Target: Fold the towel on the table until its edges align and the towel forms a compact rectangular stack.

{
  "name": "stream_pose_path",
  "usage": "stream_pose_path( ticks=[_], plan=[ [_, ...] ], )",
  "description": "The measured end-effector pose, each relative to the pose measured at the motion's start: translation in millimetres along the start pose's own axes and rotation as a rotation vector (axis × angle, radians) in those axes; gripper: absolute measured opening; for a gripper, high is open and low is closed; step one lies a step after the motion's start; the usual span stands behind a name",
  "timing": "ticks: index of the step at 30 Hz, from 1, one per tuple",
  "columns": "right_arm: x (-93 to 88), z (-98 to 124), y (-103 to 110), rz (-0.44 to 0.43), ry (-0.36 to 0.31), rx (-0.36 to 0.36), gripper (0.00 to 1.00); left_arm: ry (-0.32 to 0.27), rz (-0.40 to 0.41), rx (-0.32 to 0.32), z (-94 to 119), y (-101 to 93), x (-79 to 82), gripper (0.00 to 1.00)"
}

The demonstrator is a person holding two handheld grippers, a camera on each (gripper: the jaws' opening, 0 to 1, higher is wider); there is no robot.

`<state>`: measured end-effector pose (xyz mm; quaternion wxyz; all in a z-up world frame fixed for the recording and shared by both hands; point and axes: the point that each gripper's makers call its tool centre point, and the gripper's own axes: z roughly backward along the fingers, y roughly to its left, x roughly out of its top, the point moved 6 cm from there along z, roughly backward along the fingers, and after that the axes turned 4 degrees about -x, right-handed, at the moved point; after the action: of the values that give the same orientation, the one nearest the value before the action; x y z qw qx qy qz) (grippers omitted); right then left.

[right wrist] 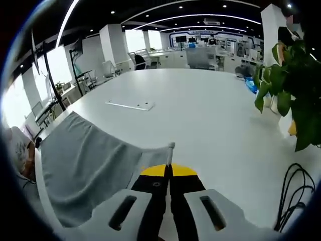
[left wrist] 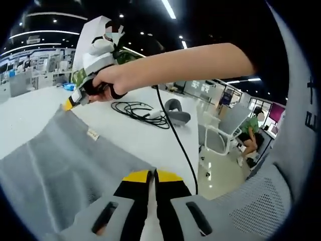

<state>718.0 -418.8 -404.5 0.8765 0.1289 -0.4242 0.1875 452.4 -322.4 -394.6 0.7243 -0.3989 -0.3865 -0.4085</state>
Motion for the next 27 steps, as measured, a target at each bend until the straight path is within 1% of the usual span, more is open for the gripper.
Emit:
stream_pose_path(
  ticks=[3,7,8,9,11,17,21,25,27],
  plan=[
    [6.6,8.3,9.2,0.004,-0.019,0.002,0.00,-0.024,-0.017,0.010,9.9,0.3,5.5,0.04],
    [20.1,8.3,16.8,0.003,-0.047,0.017,0.00,-0.041,-0.041,0.000,22.4,0.1,12.1,0.04],
    [23.5,16.6,24.7,0.007,-0.055,0.018,0.00,-0.045,-0.046,0.000,25.0,0.4,13.7,0.04],
    [26.0,17.5,27.0,0.009,-0.059,0.018,0.00,-0.051,-0.050,0.003,28.4,3.1,10.4,0.04],
    [30.4,17.2,30.8,0.011,-0.063,0.020,0.00,-0.065,-0.053,0.008,33.9,5.1,11.9,0.04],
    [45.2,23.6,43.5,-0.002,-0.081,0.024,0.00,-0.104,-0.075,0.022,54.4,3.9,20.8,0.04],
    [56.5,28.1,56.1,0.004,-0.096,0.034,0.00,-0.150,-0.056,0.056,70.9,6.1,27.6,0.04],
    [64.2,30.5,71.8,0.014,-0.101,0.050,0.00,-0.172,-0.035,0.096,86.4,9.8,25.8,0.04],
    [68.3,27.3,75.6,0.018,-0.104,0.059,0.00,-0.186,-0.026,0.115,96.2,11.8,26.0,0.04]
  ],
)
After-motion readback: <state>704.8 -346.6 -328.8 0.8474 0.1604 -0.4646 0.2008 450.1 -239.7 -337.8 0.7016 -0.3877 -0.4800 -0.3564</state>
